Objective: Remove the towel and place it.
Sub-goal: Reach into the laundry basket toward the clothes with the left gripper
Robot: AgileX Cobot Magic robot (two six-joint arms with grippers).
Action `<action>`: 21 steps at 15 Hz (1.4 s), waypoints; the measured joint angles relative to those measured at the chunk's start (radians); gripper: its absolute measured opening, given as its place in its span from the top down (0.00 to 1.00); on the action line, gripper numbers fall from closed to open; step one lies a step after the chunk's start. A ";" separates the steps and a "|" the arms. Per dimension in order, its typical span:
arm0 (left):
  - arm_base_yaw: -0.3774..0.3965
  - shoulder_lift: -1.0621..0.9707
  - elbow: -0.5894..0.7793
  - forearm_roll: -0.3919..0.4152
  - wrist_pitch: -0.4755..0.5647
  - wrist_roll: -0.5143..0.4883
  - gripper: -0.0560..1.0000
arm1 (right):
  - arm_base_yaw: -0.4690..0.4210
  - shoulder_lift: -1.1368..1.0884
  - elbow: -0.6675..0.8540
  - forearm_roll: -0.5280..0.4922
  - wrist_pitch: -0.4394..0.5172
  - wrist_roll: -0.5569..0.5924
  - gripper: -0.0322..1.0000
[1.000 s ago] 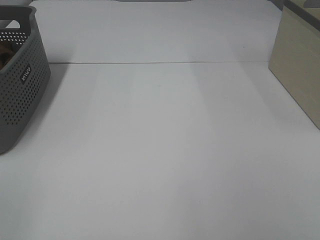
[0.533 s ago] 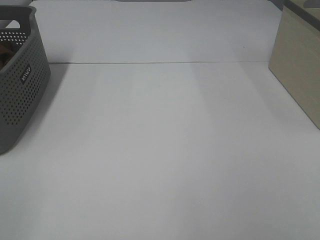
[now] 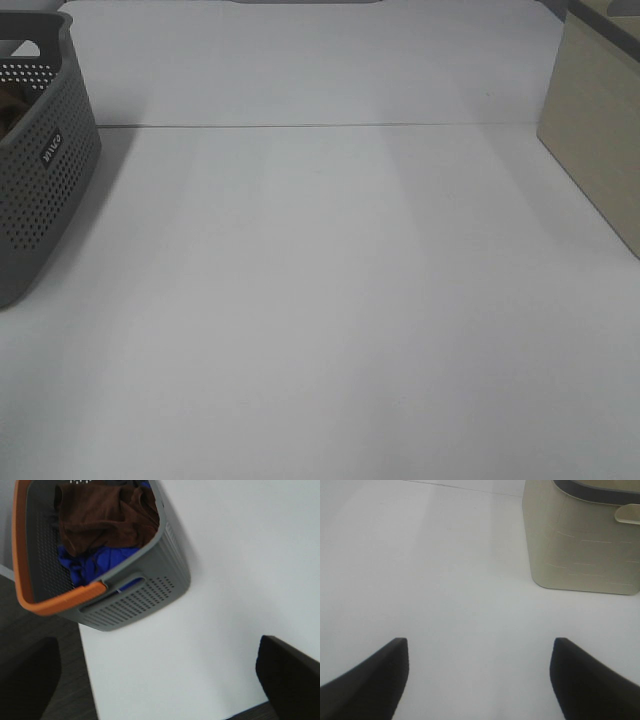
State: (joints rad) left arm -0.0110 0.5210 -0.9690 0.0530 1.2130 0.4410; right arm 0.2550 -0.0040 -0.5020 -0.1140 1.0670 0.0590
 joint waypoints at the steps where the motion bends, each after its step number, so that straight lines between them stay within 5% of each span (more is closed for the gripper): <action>1: 0.000 0.087 -0.069 0.026 0.001 0.101 0.01 | 0.000 0.000 0.000 0.000 0.000 0.000 0.24; 5: 0.000 0.416 -0.273 0.259 -0.011 0.349 0.02 | 0.000 0.000 0.000 0.000 0.000 0.000 0.24; 10: 0.054 0.777 -0.540 0.405 -0.036 0.440 0.02 | 0.000 0.000 0.000 0.000 0.000 0.000 0.24; 15: 0.258 1.247 -0.791 0.196 -0.090 0.696 0.04 | 0.000 0.000 0.000 0.000 0.000 0.000 0.24; 19: 0.307 1.491 -0.919 0.167 -0.141 0.770 0.04 | 0.000 0.000 0.000 0.000 0.000 0.000 0.24; 21: 0.307 1.604 -1.002 0.081 -0.153 0.804 0.04 | 0.000 0.000 0.000 0.000 0.000 0.000 0.24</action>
State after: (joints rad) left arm 0.2960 2.1250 -1.9710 0.1340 1.0600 1.2450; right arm 0.2550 -0.0040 -0.5020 -0.1140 1.0670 0.0590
